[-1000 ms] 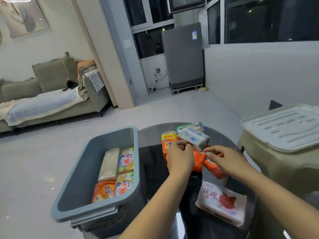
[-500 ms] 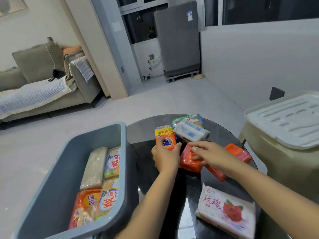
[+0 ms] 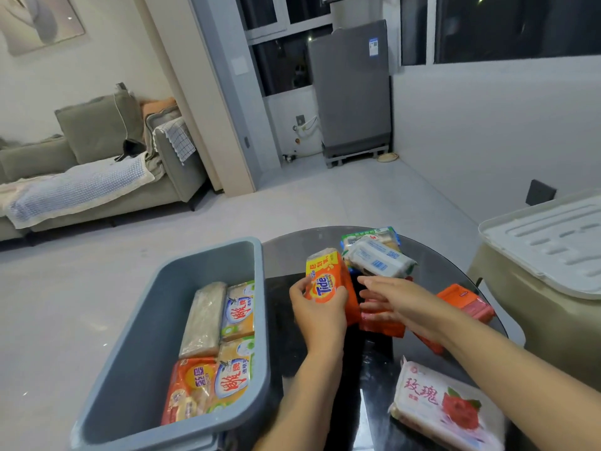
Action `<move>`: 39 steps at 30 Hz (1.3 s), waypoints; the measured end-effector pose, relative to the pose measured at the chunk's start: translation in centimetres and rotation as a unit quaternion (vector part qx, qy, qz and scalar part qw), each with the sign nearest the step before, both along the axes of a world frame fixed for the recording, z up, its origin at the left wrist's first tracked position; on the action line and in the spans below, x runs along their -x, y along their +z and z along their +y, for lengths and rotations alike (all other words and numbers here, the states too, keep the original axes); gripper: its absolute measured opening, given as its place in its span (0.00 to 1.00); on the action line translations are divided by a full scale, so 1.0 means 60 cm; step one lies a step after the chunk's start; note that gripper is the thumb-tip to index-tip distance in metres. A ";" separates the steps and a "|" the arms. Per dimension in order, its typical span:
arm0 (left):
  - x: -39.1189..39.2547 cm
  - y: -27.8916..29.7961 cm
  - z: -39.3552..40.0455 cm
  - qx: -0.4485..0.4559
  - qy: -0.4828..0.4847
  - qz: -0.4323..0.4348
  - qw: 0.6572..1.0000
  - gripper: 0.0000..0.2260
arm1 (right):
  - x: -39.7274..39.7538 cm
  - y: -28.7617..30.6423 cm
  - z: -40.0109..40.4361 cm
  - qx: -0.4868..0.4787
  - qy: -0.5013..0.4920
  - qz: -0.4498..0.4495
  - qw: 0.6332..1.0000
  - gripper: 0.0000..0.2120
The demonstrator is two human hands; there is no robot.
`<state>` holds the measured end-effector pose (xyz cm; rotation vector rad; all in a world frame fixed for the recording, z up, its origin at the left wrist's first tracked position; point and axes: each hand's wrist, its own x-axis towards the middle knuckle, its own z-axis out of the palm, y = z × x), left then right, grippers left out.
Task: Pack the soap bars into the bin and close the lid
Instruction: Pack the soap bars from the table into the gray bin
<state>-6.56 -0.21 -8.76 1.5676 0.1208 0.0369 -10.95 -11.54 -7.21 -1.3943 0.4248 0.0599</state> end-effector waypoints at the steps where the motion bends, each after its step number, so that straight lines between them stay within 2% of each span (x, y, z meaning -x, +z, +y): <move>1: 0.009 0.007 0.005 0.011 -0.002 -0.003 1.000 0.22 | 0.004 0.004 0.002 -0.014 0.001 -0.004 1.000 0.17; 4: 0.039 0.031 0.014 0.042 -0.022 -0.019 0.999 0.22 | 0.024 0.019 0.005 -0.045 -0.008 -0.033 0.998 0.14; 8: 0.076 0.073 0.015 0.072 -0.068 -0.042 0.994 0.24 | 0.059 0.044 0.012 -0.021 -0.039 -0.107 0.993 0.13; 12: 0.105 0.118 0.023 0.087 -0.113 -0.065 0.988 0.26 | 0.091 0.071 0.029 0.011 -0.074 -0.166 0.983 0.21; 20: 0.120 0.210 0.103 0.066 -0.167 -0.064 0.982 0.26 | 0.109 0.116 0.076 -0.083 -0.029 -0.265 0.960 0.24; 23: 0.105 0.237 0.147 0.059 -0.174 -0.039 0.982 0.23 | 0.095 0.126 0.099 -0.118 0.003 -0.265 0.957 0.21; 27: 0.077 0.250 0.201 0.027 -0.194 -0.047 0.979 0.17 | 0.067 0.130 0.132 -0.160 0.043 -0.267 0.949 0.19; 30: 0.052 0.253 0.231 0.042 -0.223 0.006 0.974 0.18 | 0.046 0.131 0.160 -0.171 0.068 -0.263 0.947 0.19; 33: 0.025 0.251 0.257 0.066 -0.237 0.065 0.967 0.17 | 0.024 0.127 0.186 -0.162 0.087 -0.250 0.951 0.19; 36: -0.002 0.241 0.276 0.066 -0.235 0.088 0.966 0.17 | 0.004 0.122 0.202 -0.144 0.089 -0.238 0.956 0.19; 39: -0.026 0.225 0.291 0.060 -0.246 0.112 0.961 0.20 | -0.011 0.121 0.212 -0.060 0.086 -0.220 0.970 0.23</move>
